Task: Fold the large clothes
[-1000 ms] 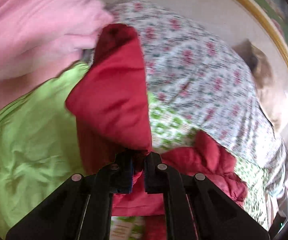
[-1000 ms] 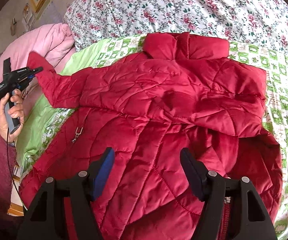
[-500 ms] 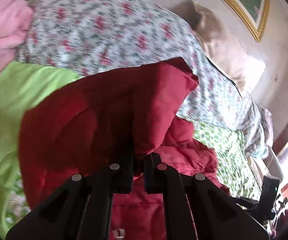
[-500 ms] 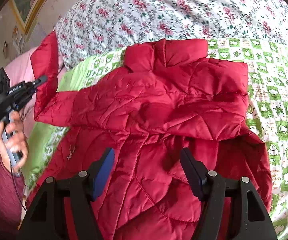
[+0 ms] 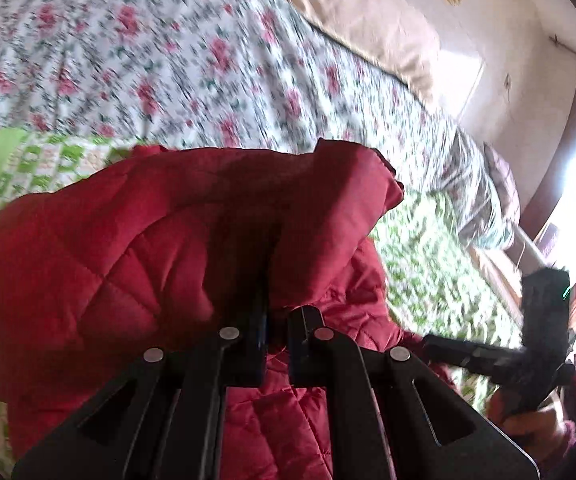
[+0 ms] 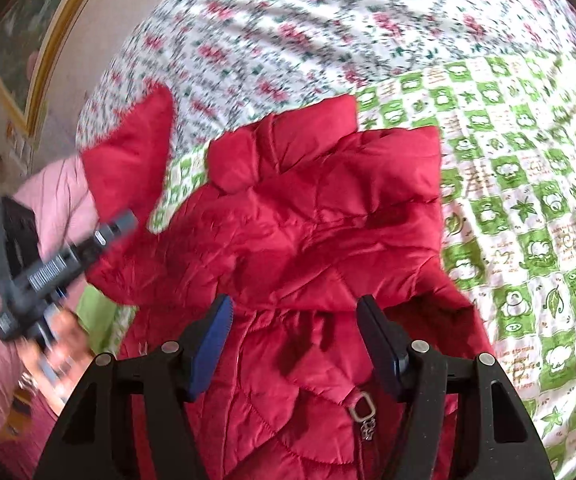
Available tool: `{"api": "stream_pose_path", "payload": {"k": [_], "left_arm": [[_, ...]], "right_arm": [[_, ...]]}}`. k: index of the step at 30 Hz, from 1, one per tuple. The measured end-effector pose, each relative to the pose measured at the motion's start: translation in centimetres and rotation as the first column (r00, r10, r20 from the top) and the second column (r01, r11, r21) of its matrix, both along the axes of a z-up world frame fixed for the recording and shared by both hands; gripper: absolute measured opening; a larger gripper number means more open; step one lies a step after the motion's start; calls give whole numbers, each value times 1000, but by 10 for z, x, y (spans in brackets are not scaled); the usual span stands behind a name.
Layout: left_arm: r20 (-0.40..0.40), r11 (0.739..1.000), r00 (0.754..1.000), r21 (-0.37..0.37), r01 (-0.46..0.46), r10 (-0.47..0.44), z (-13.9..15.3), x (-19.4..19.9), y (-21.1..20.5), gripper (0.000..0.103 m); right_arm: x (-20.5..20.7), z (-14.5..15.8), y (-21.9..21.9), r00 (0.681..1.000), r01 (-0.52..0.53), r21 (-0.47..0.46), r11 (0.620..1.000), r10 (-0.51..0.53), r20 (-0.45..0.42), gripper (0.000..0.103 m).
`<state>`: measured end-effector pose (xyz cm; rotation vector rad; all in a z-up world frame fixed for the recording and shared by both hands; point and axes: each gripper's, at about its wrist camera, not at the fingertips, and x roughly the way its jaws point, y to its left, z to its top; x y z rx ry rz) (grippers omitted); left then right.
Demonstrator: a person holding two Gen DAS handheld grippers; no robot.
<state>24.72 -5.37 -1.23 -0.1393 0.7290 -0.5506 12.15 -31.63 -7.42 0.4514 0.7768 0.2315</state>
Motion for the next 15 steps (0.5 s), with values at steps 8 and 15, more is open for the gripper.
{"api": "stream_pose_path", "payload": {"k": [8, 15], "left_arm": [[-39, 994, 998, 96, 47, -43, -41, 5, -54, 4], [-80, 979, 989, 153, 132, -121, -73, -3, -73, 6]], "right_arm": [[16, 10, -23, 998, 46, 72, 996, -48, 27, 68], [46, -2, -29, 999, 34, 169, 985, -36, 9, 68]]}}
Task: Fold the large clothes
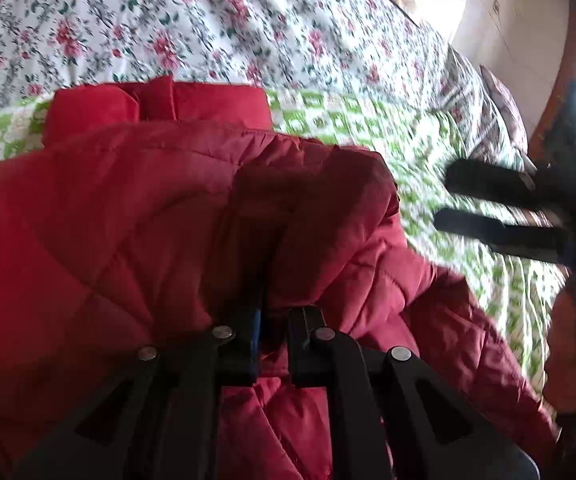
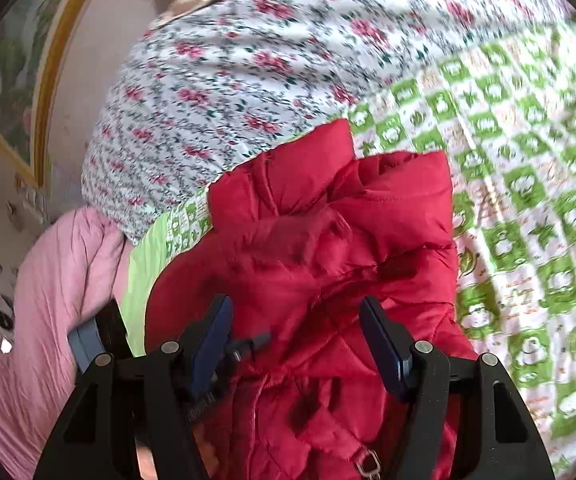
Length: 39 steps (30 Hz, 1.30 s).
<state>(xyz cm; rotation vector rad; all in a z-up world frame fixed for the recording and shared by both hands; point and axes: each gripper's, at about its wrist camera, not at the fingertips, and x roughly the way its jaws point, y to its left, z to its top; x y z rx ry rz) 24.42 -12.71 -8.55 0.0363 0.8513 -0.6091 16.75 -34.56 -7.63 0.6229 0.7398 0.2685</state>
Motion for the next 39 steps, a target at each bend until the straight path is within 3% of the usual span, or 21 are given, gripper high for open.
{"api": "stream_pose_path", "payload": {"k": [4, 8, 13, 14, 15, 16, 17, 18, 24, 28, 31, 33, 39], "left_arm": [[-11, 999, 1000, -44, 8, -8, -2, 2, 3, 6], [-4, 999, 1000, -30, 25, -25, -2, -2, -1, 11], [10, 998, 998, 2, 69, -69, -3, -8, -11, 28], [6, 997, 997, 1, 80, -80, -2, -9, -11, 31], [4, 996, 996, -4, 86, -86, -1, -11, -11, 34], [-2, 995, 995, -9, 96, -96, 1, -13, -10, 34], [-14, 994, 994, -14, 105, -105, 2, -15, -8, 34], [-20, 994, 994, -16, 110, -110, 4, -18, -7, 34], [-23, 995, 997, -73, 69, -71, 31, -33, 37, 34], [23, 994, 998, -100, -49, 51, 59, -30, 85, 34], [55, 982, 984, -91, -163, 169, 75, -11, 119, 34], [33, 972, 973, -60, -228, 230, 71, 12, 135, 34], [-97, 966, 961, 26, -258, 259, 23, 56, 148, 34]], "right_arm": [[18, -17, -7, 998, 11, 70, 997, -8, -55, 72], [35, -31, -11, 995, 21, 164, 986, -4, -101, 74], [55, -46, -12, 990, 30, 287, 958, 12, -143, 74], [58, -48, -12, 988, 38, 290, 956, 7, -154, 68], [61, -50, -12, 987, 40, 286, 957, 6, -158, 42], [63, -51, -12, 985, 40, 272, 961, 8, -171, 27], [65, -54, -12, 982, 46, 257, 965, 4, -189, 17], [65, -55, -13, 982, 45, 256, 966, 4, -189, 14], [59, -43, -9, 989, 11, 190, 982, 17, -147, 10], [56, -27, -10, 994, -14, 168, 986, 32, -108, 9], [51, -12, -10, 996, -33, 137, 990, 44, -77, 9], [45, -1, -11, 997, -43, 113, 993, 50, -58, 8], [40, 13, -21, 999, -11, -27, 1000, 10, -33, 8]]}}
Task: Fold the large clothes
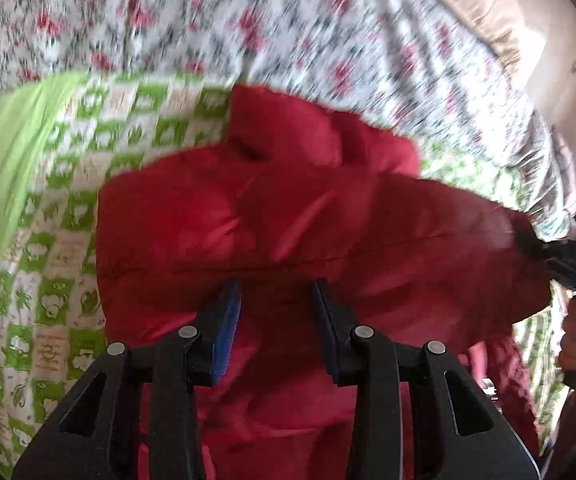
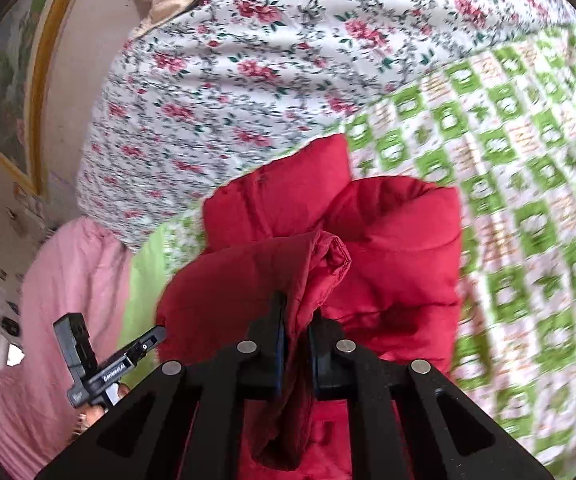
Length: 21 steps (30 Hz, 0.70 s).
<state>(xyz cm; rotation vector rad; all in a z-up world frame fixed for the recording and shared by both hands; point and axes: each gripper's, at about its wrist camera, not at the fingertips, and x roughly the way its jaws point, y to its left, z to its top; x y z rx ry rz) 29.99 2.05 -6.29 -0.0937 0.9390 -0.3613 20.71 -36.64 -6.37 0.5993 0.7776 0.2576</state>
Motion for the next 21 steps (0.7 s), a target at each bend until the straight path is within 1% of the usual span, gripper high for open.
{"api": "stream_pose_path", "payload": {"k": [1, 2, 5, 7, 8, 9, 11, 12, 14, 15, 17, 18, 19, 21], "left_arm": [[-12, 1000, 1000, 0, 9, -9, -7, 1, -1, 34], [-7, 1000, 1000, 11, 10, -10, -12, -1, -3, 34], [17, 998, 1000, 58, 17, -18, -16, -7, -12, 34], [15, 997, 1000, 69, 16, -17, -17, -9, -15, 34], [11, 998, 1000, 68, 17, -18, -19, -9, -15, 34], [7, 998, 1000, 66, 19, -19, -20, -8, -14, 34], [4, 998, 1000, 59, 28, -28, -22, -9, -13, 34], [2, 998, 1000, 55, 31, -31, -21, -8, -11, 34], [0, 998, 999, 47, 33, -33, -21, -7, -11, 34], [-1, 998, 999, 46, 34, -34, -22, -7, -12, 34], [-3, 998, 999, 50, 33, -32, -22, -7, -13, 34], [-3, 998, 999, 56, 33, -33, -22, -7, -14, 34], [-3, 998, 999, 61, 34, -34, -22, -7, -15, 34], [-4, 997, 999, 63, 38, -38, -22, -8, -16, 34]], "right_arm": [[1, -4, -1, 1000, 11, -29, 1000, -11, -7, 8], [5, -12, -1, 1000, 22, -62, 998, -23, -21, 8], [13, -37, 1, 997, 31, -109, 994, -38, -65, 9], [15, -49, -1, 995, 47, -122, 991, -56, -76, 17], [15, -52, -2, 994, 59, -129, 990, -70, -84, 31], [14, -53, -4, 993, 67, -130, 989, -79, -83, 35], [9, -49, -8, 994, 74, -125, 989, -84, -75, 36], [5, -44, -8, 993, 81, -142, 987, -91, -68, 36], [-8, -24, -4, 993, 109, -206, 972, -115, -20, 36], [-14, -15, 0, 993, 121, -224, 967, -121, 12, 36], [-22, -1, 11, 992, 121, -229, 966, -108, 67, 36], [-24, 3, 20, 993, 105, -225, 969, -88, 84, 36], [-22, 1, 33, 996, 59, -220, 974, -43, 79, 36], [-13, -12, 54, 999, -1, -242, 970, 9, 32, 34]]}}
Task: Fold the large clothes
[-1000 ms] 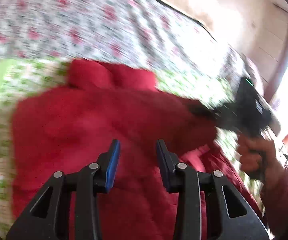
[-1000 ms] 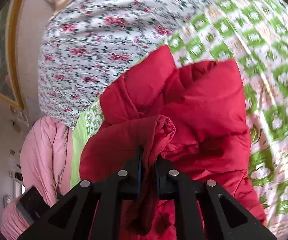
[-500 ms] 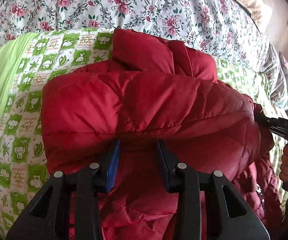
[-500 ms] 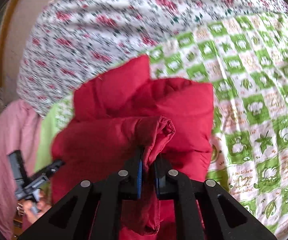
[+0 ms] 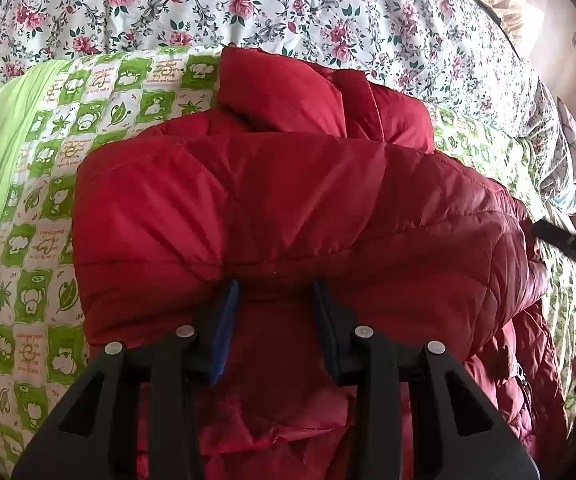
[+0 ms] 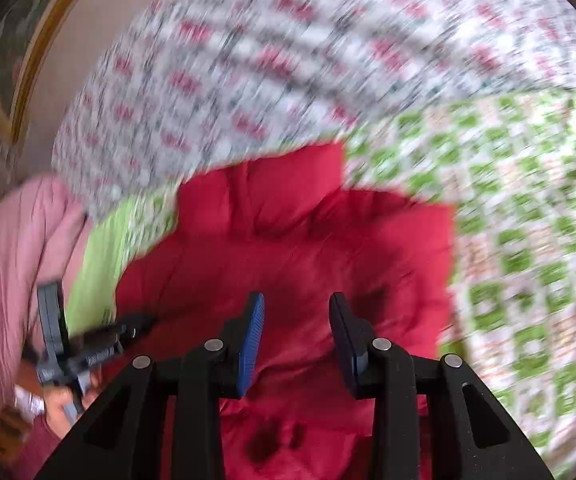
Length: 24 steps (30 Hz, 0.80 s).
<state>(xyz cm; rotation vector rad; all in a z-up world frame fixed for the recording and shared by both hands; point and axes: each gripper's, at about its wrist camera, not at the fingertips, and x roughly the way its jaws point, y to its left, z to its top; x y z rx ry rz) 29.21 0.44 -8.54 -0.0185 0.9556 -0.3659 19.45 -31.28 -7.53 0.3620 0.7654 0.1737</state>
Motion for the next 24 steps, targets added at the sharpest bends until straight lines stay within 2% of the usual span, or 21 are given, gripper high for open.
{"api": "stream_pose_path", "payload": {"k": [2, 4, 5, 8, 11, 13, 19, 22, 24], "left_arm": [[0, 1000, 1000, -10, 5, -5, 0, -1, 2, 34], [0, 999, 1000, -33, 5, -5, 1, -2, 7, 34], [0, 999, 1000, -39, 6, -6, 2, -4, 9, 34], [16, 1000, 1000, -25, 13, -13, 7, -11, 16, 34], [10, 1000, 1000, -18, 2, -1, 2, -12, 27, 33], [-20, 1000, 1000, -16, -5, 5, -7, -7, 30, 27], [-28, 999, 1000, 54, -2, 4, -22, -1, 17, 28], [-42, 999, 999, 49, -3, 5, -22, 0, 18, 28], [-47, 999, 999, 51, -3, 6, -22, 1, 18, 28]], "right_arm": [[9, -18, 12, 999, 11, -92, 996, -15, -50, 34], [21, -41, 15, 991, 30, -216, 976, -57, -118, 34], [24, -49, 14, 989, 33, -240, 970, -66, -130, 34], [28, -68, 1, 989, 31, -195, 980, -59, -138, 33], [28, -69, 0, 988, 33, -199, 980, -61, -139, 33], [28, -70, 0, 989, 32, -203, 979, -60, -132, 33], [26, -72, 2, 992, 37, -191, 981, -60, -114, 33], [27, -70, -1, 989, 43, -153, 987, -63, -132, 33], [22, -60, -2, 985, 55, -162, 985, -80, -150, 33]]}}
